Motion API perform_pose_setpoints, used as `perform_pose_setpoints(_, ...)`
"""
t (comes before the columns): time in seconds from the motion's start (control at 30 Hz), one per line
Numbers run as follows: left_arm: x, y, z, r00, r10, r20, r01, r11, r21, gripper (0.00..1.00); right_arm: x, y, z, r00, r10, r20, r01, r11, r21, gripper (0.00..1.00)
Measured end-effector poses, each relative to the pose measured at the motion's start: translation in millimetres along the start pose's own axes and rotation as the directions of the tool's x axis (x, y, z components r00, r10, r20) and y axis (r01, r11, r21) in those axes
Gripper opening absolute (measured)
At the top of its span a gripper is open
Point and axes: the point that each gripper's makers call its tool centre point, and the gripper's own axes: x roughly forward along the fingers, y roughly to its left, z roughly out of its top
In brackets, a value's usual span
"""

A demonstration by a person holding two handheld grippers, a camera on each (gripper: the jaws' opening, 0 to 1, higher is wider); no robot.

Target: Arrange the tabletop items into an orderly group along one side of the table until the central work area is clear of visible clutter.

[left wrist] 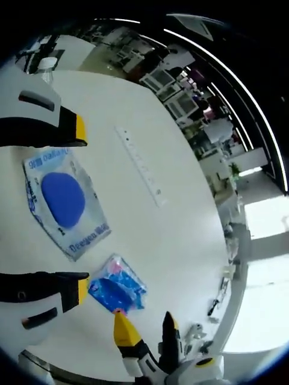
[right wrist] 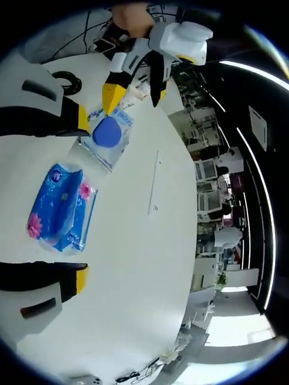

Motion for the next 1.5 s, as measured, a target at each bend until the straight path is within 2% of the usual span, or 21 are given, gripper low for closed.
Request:
perform_pose_setpoints(0.1, 4.4, -10.8, 1.7, 1.0, -0.018, -0.003, 0.018, 1.0, 0.004, 0.82, -4.9, -10.2, -6.1, 1.0, -0.019, -0.002, 0.02, 1.0, 0.009, 0.84)
perform_pose_setpoints(0.17, 11.9, -10.9, 2.6, 0.999, -0.032, -0.002, 0.032, 0.999, -0.005, 0.82, -7.6, -17.8, -8.6, 1.0, -0.03, 0.002, 0.03, 0.999, 0.015, 0.84)
perform_pose_setpoints(0.33, 17.8, -30.0, 2.1, 0.996, -0.085, 0.018, 0.086, 0.989, -0.119, 0.82, -19.1, -31.6, -19.1, 0.999, -0.046, 0.012, 0.045, 0.998, 0.042, 0.84)
perform_pose_setpoints(0.47, 26.6, -39.9, -0.5, 0.993, -0.111, 0.032, 0.114, 0.987, -0.112, 0.82, -22.4, -42.3, -31.1, 0.998, -0.06, 0.017, 0.059, 0.997, 0.054, 0.82)
perform_pose_setpoints(0.53, 28.8, -51.4, -4.8, 0.986, -0.162, 0.028, 0.164, 0.979, -0.121, 0.82, -26.9, -48.1, -38.5, 0.998, -0.064, 0.017, 0.063, 0.996, 0.061, 0.82)
perform_pose_setpoints(0.7, 33.3, -60.9, -18.6, 0.982, -0.187, 0.028, 0.189, 0.971, -0.146, 0.81, -31.7, -59.6, -59.2, 0.997, -0.075, -0.001, 0.075, 0.994, 0.076, 0.8)
perform_pose_setpoints(0.9, 41.5, -73.0, -29.1, 0.976, -0.215, 0.03, 0.217, 0.961, -0.171, 0.78, -37.3, -69.4, -71.0, 0.997, -0.07, 0.024, 0.068, 0.993, 0.1, 0.78)
perform_pose_setpoints(1.1, 47.6, -81.8, -34.2, 0.974, -0.226, 0.024, 0.227, 0.955, -0.191, 0.76, -31.3, -73.5, -81.4, 0.998, -0.061, 0.016, 0.059, 0.992, 0.109, 0.76)
perform_pose_setpoints(1.33, 48.8, -87.8, -35.3, 0.972, -0.234, 0.028, 0.234, 0.95, -0.208, 0.74, -28.2, -72.4, -77.0, 0.999, -0.049, 0.02, 0.046, 0.992, 0.116, 0.75)
perform_pose_setpoints(1.5, 53.0, -92.0, -31.5, 0.968, -0.248, 0.042, 0.251, 0.942, -0.222, 0.71, -11.4, -66.7, -75.0, 1.0, -0.015, 0.005, 0.015, 0.993, 0.115, 0.71)
